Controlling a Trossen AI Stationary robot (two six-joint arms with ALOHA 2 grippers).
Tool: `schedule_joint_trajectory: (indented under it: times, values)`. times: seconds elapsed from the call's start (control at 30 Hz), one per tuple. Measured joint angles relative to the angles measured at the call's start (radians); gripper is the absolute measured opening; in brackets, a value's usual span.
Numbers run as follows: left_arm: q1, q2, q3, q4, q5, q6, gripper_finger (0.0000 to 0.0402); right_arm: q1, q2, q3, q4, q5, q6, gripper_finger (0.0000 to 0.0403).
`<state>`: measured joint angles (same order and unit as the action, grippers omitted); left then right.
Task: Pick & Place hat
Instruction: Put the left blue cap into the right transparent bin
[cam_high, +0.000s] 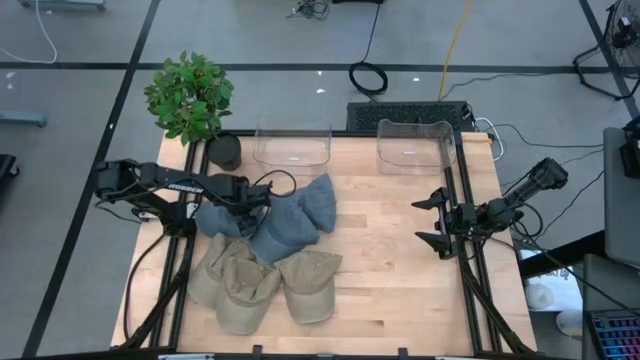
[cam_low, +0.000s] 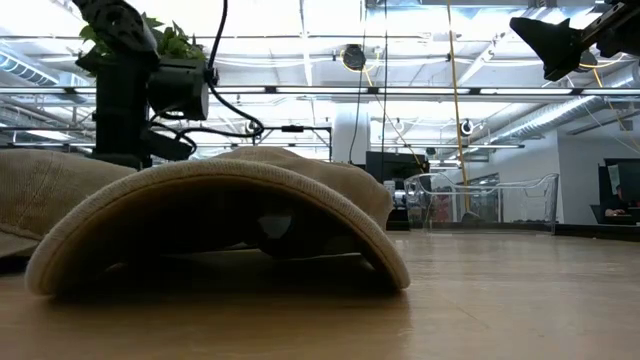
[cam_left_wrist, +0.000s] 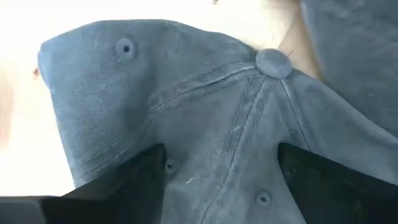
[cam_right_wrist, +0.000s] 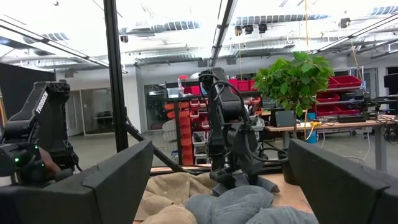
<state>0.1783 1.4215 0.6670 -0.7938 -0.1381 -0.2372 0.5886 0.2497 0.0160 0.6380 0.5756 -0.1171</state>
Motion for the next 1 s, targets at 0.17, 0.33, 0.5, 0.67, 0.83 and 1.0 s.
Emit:
schedule_joint_trajectory:
  times: [0.17, 0.33, 0.5, 0.67, 0.83, 1.0]
  values:
    - [-0.001, -0.004, -0.034, 0.037, 0.001, -0.012, 0.0230, 0.000, 0.000, 0.000, 0.000, 0.000, 0.000, 0.0361]
    - [-0.001, -0.002, -0.026, 0.039, -0.008, -0.004, 0.0094, 0.000, 0.000, 0.000, 0.000, 0.000, 0.000, 0.0361]
    - [0.000, 0.000, 0.029, -0.043, -0.017, -0.011, 0.0017, 0.000, 0.000, 0.000, 0.000, 0.000, 0.000, 0.0361]
    - [-0.022, 0.000, 0.145, -0.175, -0.020, -0.023, 0.0009, 0.000, 0.000, 0.000, 0.000, 0.000, 0.000, 0.0361]
    - [-0.058, -0.001, 0.294, -0.288, -0.048, -0.019, 0.0010, 0.000, 0.000, 0.000, 0.000, 0.000, 0.000, 0.0361]
    - [-0.105, -0.001, 0.453, -0.395, -0.082, -0.010, 0.0007, 0.000, 0.000, 0.000, 0.000, 0.000, 0.000, 0.0361]
